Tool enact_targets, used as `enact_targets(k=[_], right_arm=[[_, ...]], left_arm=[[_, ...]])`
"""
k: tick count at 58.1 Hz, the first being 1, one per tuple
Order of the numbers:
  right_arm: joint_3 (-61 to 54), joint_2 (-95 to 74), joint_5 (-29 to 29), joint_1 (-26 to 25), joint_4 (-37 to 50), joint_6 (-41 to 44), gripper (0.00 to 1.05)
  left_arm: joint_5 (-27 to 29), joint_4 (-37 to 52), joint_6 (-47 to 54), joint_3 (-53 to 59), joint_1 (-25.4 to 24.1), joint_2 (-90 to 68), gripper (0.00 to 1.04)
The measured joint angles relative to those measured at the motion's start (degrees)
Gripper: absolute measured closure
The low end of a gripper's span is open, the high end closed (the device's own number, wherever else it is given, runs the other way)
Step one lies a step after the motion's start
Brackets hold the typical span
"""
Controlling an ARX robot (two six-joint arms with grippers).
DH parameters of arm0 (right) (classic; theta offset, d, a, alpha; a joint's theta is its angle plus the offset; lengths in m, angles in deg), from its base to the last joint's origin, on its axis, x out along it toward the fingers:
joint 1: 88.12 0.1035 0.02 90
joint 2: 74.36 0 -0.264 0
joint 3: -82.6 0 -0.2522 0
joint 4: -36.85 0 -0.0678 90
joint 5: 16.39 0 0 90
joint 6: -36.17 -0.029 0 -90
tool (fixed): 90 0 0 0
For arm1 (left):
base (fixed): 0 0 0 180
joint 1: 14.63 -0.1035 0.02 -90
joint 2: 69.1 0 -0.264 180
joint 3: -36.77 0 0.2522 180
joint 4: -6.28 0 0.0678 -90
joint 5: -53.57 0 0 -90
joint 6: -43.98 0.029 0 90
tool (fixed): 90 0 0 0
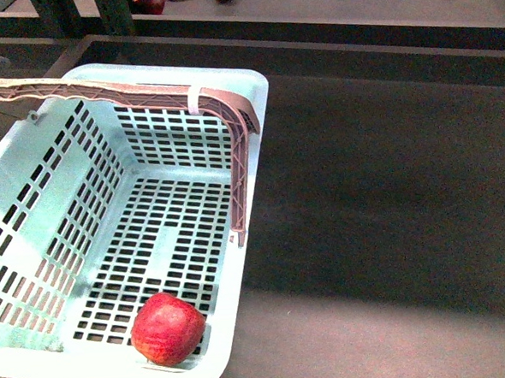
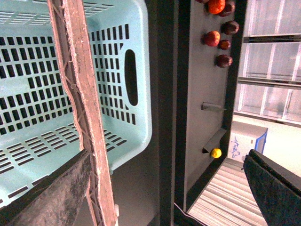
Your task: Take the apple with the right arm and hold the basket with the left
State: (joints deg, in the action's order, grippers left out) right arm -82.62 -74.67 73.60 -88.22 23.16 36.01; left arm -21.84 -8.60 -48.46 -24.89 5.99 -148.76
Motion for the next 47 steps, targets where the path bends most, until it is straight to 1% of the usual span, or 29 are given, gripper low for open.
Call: enact_targets(k=[4, 10, 11, 12, 13, 14, 18, 19, 21, 22, 25, 29, 31, 32, 35, 36, 39, 42, 47], right_arm=[[0.0, 0.0, 0.0, 0.0, 0.0, 0.0, 0.09], [0.0, 0.0, 0.0, 0.0, 0.0, 0.0, 0.09], [0.0, 0.0, 0.0, 0.0, 0.0, 0.0, 0.09], [0.0, 0.0, 0.0, 0.0, 0.0, 0.0, 0.09], [0.0, 0.0, 0.0, 0.0, 0.0, 0.0, 0.09], [0.0, 0.0, 0.0, 0.0, 0.0, 0.0, 0.09], [0.0, 0.0, 0.0, 0.0, 0.0, 0.0, 0.09], [0.0, 0.0, 0.0, 0.0, 0.0, 0.0, 0.09], [0.0, 0.0, 0.0, 0.0, 0.0, 0.0, 0.09], [0.0, 0.0, 0.0, 0.0, 0.0, 0.0, 0.09], [0.0, 0.0, 0.0, 0.0, 0.0, 0.0, 0.09], [0.0, 0.0, 0.0, 0.0, 0.0, 0.0, 0.09], [0.0, 0.0, 0.0, 0.0, 0.0, 0.0, 0.09], [0.0, 0.0, 0.0, 0.0, 0.0, 0.0, 0.09], [0.0, 0.0, 0.0, 0.0, 0.0, 0.0, 0.09], [0.0, 0.0, 0.0, 0.0, 0.0, 0.0, 0.09], [0.0, 0.0, 0.0, 0.0, 0.0, 0.0, 0.09], [0.0, 0.0, 0.0, 0.0, 0.0, 0.0, 0.09], [0.0, 0.0, 0.0, 0.0, 0.0, 0.0, 0.09]], left_arm=[[2.3, -1.1, 0.7, 0.2, 1.0, 2.0, 0.07], [2.6, -1.7, 1.3, 0.2, 1.4, 2.5, 0.07], [2.6, -1.7, 1.5, 0.2, 1.5, 2.5, 0.07], [3.5, 0.4, 3.6, 0.9, 1.5, 2.5, 0.08], [4.3, 2.6, 6.4, 1.7, 1.5, 2.5, 0.10], [5.3, 8.3, 9.6, 3.7, 1.4, 2.6, 0.14], [4.7, 29.5, 33.7, 13.0, 0.1, 3.9, 0.28], [4.5, 31.6, 36.7, 14.1, -0.2, 4.2, 0.30], [3.4, 38.7, 47.1, 18.0, -1.2, 5.7, 0.37], [3.3, 40.1, 51.3, 18.8, -1.6, 6.1, 0.39], [1.9, 45.5, 66.4, 22.7, -3.3, 9.0, 0.49], [0.5, 47.0, 78.6, 26.0, -5.2, 12.4, 0.62], [-0.4, 47.1, 82.3, 27.8, -6.1, 14.0, 0.69], [-0.6, 47.1, 83.5, 28.2, -6.4, 14.3, 0.71], [-2.0, 47.1, 87.1, 30.8, -7.6, 16.2, 0.81], [-2.3, 47.1, 87.3, 31.2, -7.8, 16.5, 0.83], [-3.3, 47.0, 89.2, 33.3, -8.9, 18.6, 0.94], [-4.3, 46.8, 90.1, 34.8, -9.8, 20.4, 1.02], [-5.9, 45.7, 91.1, 37.3, -11.5, 24.2, 1.01]])
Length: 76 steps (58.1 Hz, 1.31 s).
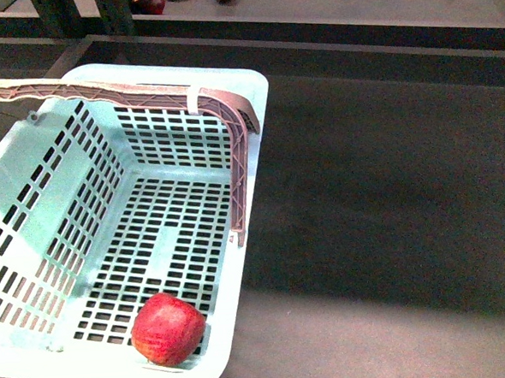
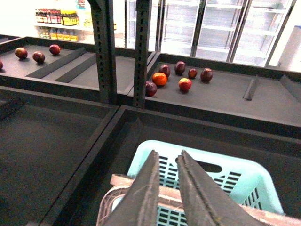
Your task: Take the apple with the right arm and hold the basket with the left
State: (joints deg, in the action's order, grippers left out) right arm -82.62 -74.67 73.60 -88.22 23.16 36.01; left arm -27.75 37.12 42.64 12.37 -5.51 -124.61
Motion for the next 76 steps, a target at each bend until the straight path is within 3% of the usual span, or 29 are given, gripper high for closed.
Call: enact_targets(k=[16, 19, 24, 31, 46, 76], right_arm=[[0.0, 0.0, 0.0, 0.0, 0.0, 0.0, 0.09], [0.0, 0.0, 0.0, 0.0, 0.0, 0.0, 0.09], [0.0, 0.0, 0.0, 0.0, 0.0, 0.0, 0.09], [0.0, 0.0, 0.0, 0.0, 0.0, 0.0, 0.09], [0.0, 0.0, 0.0, 0.0, 0.0, 0.0, 0.09], [0.0, 0.0, 0.0, 0.0, 0.0, 0.0, 0.09]], left_arm=[[-3.4, -5.2, 0.5, 5.2, -3.6, 10.3, 1.01], [-7.9, -7.3, 0.6, 6.2, -6.9, 13.3, 1.01], [-8.1, -9.5, 0.7, 7.2, -8.8, 16.4, 1.01], [-8.7, -8.8, 0.7, 9.7, -8.9, 18.8, 1.01], [-8.7, -19.6, 0.7, 9.8, -8.9, 30.2, 1.01], [-8.7, -31.2, 0.7, 9.8, -8.9, 42.2, 1.01]])
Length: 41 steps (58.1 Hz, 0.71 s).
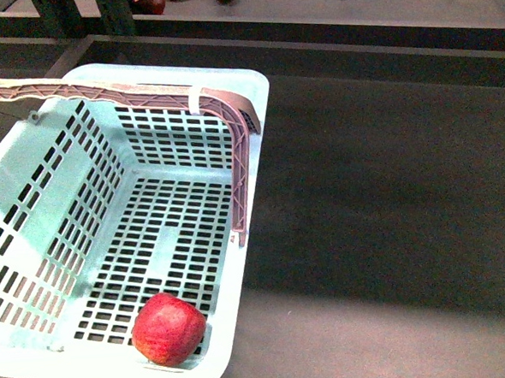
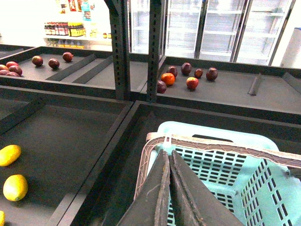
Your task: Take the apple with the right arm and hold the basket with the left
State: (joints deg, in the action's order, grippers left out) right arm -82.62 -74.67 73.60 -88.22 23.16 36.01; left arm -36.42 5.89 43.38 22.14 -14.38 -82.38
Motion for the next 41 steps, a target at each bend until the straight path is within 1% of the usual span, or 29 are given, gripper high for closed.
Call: enact_targets(k=[11, 12, 14, 16, 41], right_arm=[[0.0, 0.0, 0.0, 0.0, 0.0, 0.0, 0.09], [0.0, 0.0, 0.0, 0.0, 0.0, 0.0, 0.09], [0.0, 0.0, 0.0, 0.0, 0.0, 0.0, 0.09], [0.0, 0.0, 0.0, 0.0, 0.0, 0.0, 0.09], [0.0, 0.0, 0.0, 0.0, 0.0, 0.0, 0.09]], left_arm=[[0.0, -3.0, 0.0, 0.0, 0.0, 2.9, 1.01], [0.0, -4.2, 0.0, 0.0, 0.0, 4.1, 1.01], [0.0, -9.9, 0.0, 0.0, 0.0, 8.0, 1.01], [0.0, -12.5, 0.0, 0.0, 0.0, 10.8, 1.01], [0.0, -13.3, 0.0, 0.0, 0.0, 12.9, 1.01]])
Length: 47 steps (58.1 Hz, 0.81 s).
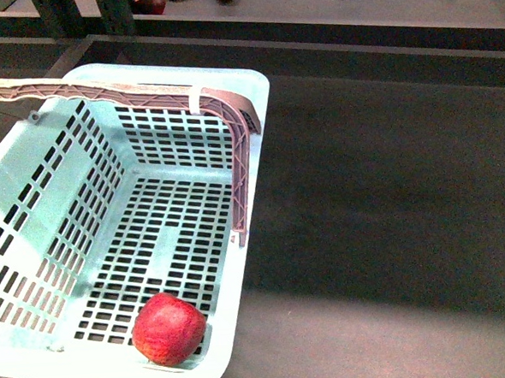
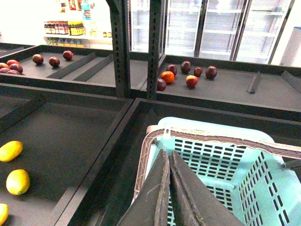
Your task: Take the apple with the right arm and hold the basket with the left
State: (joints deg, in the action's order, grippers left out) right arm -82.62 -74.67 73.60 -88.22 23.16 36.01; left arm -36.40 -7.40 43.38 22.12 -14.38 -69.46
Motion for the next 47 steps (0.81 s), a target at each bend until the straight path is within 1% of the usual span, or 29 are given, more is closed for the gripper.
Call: enact_targets(k=[6, 7, 9, 13, 14, 22, 23, 35, 36, 40, 47], right_arm=[[0.0, 0.0, 0.0, 0.0, 0.0, 0.0, 0.09], [0.0, 0.0, 0.0, 0.0, 0.0, 0.0, 0.09], [0.0, 0.0, 0.0, 0.0, 0.0, 0.0, 0.09], [0.0, 0.0, 0.0, 0.0, 0.0, 0.0, 0.09], [0.0, 0.0, 0.0, 0.0, 0.0, 0.0, 0.09], [0.0, 0.0, 0.0, 0.0, 0.0, 0.0, 0.09], [0.0, 0.0, 0.0, 0.0, 0.0, 0.0, 0.09], [0.0, 0.0, 0.0, 0.0, 0.0, 0.0, 0.09], [0.0, 0.0, 0.0, 0.0, 0.0, 0.0, 0.09], [0.0, 0.0, 0.0, 0.0, 0.0, 0.0, 0.09], [0.0, 0.0, 0.0, 0.0, 0.0, 0.0, 0.09]], left_arm=[[0.0, 0.0, 0.0, 0.0, 0.0, 0.0, 1.01], [0.0, 0.0, 0.0, 0.0, 0.0, 0.0, 0.99], [0.0, 0.0, 0.0, 0.0, 0.0, 0.0, 0.94], [0.0, 0.0, 0.0, 0.0, 0.0, 0.0, 0.79], [0.0, 0.0, 0.0, 0.0, 0.0, 0.0, 0.78], [0.0, 0.0, 0.0, 0.0, 0.0, 0.0, 0.49], [0.0, 0.0, 0.0, 0.0, 0.0, 0.0, 0.47], [0.0, 0.0, 0.0, 0.0, 0.0, 0.0, 0.07], [0.0, 0.0, 0.0, 0.0, 0.0, 0.0, 0.05], [0.0, 0.0, 0.1, 0.0, 0.0, 0.0, 0.07], [0.0, 0.0, 0.1, 0.0, 0.0, 0.0, 0.07]])
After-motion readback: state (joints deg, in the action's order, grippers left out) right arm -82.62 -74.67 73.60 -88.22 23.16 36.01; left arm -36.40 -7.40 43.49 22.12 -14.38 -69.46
